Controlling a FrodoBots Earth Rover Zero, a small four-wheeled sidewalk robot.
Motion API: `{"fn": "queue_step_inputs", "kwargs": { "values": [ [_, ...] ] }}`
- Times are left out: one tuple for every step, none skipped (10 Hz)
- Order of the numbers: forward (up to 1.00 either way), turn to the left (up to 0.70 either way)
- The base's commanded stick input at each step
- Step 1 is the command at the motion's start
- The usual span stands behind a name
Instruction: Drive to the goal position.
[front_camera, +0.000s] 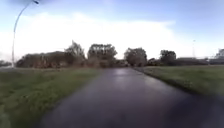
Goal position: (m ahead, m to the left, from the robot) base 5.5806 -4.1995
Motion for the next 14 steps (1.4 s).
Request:
{"fn": "queue_step_inputs", "kwargs": {
  "values": [
    [0.45, -0.27],
    [0.45, -0.27],
    [0.43, 0.0],
    [0.43, 0.0],
    [0.43, 0.0],
    [0.44, 0.0],
    [0.45, 0.0],
    [0.45, 0.0],
    [0.45, 0.0],
    [0.45, 0.0],
    [0.45, 0.0],
    [0.45, 0.0],
    [0.45, 0.0],
    [0.45, 0.0]
  ]
}}
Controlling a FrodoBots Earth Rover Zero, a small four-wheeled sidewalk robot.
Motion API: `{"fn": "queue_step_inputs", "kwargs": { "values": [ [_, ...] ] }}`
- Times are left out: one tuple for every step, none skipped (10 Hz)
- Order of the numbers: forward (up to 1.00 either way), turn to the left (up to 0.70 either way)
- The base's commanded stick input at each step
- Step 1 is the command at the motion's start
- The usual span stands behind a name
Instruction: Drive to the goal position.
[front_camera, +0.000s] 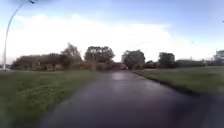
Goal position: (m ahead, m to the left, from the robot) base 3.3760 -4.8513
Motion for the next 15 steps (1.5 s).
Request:
{"fn": "queue_step_inputs", "kwargs": {
  "values": [
    [0.45, 0.0],
    [0.45, -0.08],
    [0.45, -0.25],
    [0.45, -0.27],
    [0.45, -0.27],
    [0.45, -0.27],
    [0.45, -0.27],
    [0.45, -0.13],
    [0.45, 0.0],
    [0.45, 0.0],
    [0.45, 0.0],
    [0.45, 0.0],
    [0.45, 0.0],
    [0.45, 0.0],
    [0.45, 0.0]
  ]
}}
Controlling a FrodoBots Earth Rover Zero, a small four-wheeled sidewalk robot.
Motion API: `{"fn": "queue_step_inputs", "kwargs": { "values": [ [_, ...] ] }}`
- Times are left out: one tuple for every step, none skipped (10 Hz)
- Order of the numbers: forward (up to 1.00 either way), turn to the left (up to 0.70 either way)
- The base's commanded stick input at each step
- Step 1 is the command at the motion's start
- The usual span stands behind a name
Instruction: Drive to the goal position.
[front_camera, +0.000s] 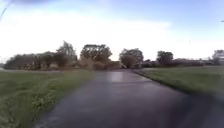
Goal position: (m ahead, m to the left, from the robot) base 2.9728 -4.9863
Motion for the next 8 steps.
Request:
{"fn": "queue_step_inputs", "kwargs": {
  "values": [
    [0.45, 0.0],
    [0.45, 0.0],
    [0.45, 0.0],
    [0.45, 0.0],
    [0.45, 0.0],
    [0.45, 0.0],
    [0.45, 0.0],
    [0.45, 0.0]
  ]
}}
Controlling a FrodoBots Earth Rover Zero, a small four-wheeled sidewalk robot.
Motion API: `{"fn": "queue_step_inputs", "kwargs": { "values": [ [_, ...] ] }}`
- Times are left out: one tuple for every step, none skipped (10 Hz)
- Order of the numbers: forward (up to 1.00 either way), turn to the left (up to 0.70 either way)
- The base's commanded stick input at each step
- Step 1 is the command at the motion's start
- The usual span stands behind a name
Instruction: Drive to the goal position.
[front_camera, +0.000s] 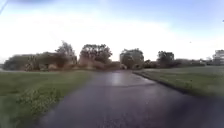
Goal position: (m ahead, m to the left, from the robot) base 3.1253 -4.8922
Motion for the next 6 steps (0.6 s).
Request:
{"fn": "queue_step_inputs", "kwargs": {
  "values": [
    [0.45, 0.0],
    [0.45, 0.0],
    [0.45, 0.0],
    [0.45, 0.0],
    [0.45, 0.0],
    [0.45, 0.0]
  ]
}}
